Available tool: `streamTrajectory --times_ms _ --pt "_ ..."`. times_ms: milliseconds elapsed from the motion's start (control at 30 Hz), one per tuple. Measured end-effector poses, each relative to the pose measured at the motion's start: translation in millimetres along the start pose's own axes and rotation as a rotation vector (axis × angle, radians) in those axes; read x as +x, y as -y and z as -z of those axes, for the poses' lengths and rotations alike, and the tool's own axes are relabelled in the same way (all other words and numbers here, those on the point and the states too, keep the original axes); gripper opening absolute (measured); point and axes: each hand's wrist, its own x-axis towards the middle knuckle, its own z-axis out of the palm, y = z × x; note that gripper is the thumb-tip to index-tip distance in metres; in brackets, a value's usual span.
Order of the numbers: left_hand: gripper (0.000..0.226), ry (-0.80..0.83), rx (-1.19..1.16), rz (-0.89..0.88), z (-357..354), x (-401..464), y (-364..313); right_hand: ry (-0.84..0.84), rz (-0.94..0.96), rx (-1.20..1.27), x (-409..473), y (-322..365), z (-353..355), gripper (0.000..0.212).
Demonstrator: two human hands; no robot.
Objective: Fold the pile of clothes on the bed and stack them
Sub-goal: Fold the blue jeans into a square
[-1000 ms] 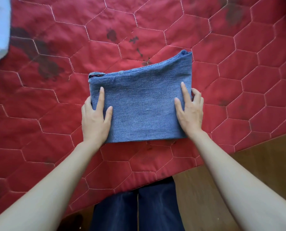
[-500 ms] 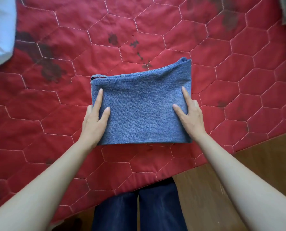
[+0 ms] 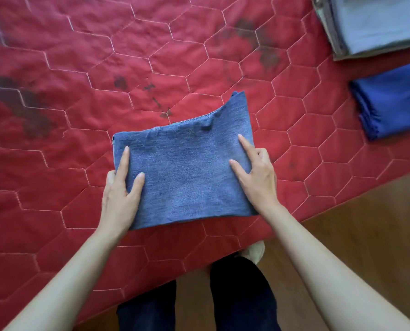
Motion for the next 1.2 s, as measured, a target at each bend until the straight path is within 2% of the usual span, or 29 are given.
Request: streamTrajectory --times_ms 267,467,600,867,1067,1200 --pt "0.063 -0.046 -0.031 -0.106 -91 -35 -137 -0.110 0.063 0.008 23 -92 136 0.061" --pt "0.062 -0.016 -0.083 -0.167 -179 -84 -250 -0.176 0.033 -0.042 16 -173 264 0.061" --pt "0.063 0.024 -0.106 -0.224 -223 -100 -300 -0.201 -0.021 -0.066 14 -219 319 0.062" --pt "0.063 0.048 -0.137 -0.214 -281 -73 -353 -0.218 -0.010 -0.090 67 -261 365 0.060" --pt "0.063 0.023 -0.127 -0.163 -303 -10 -395 -0.195 0.004 -0.084 153 -263 377 0.059" --pt "0.063 -0.003 -0.108 -0.194 -316 42 -425 -0.209 0.005 -0.050 213 -270 384 0.060"
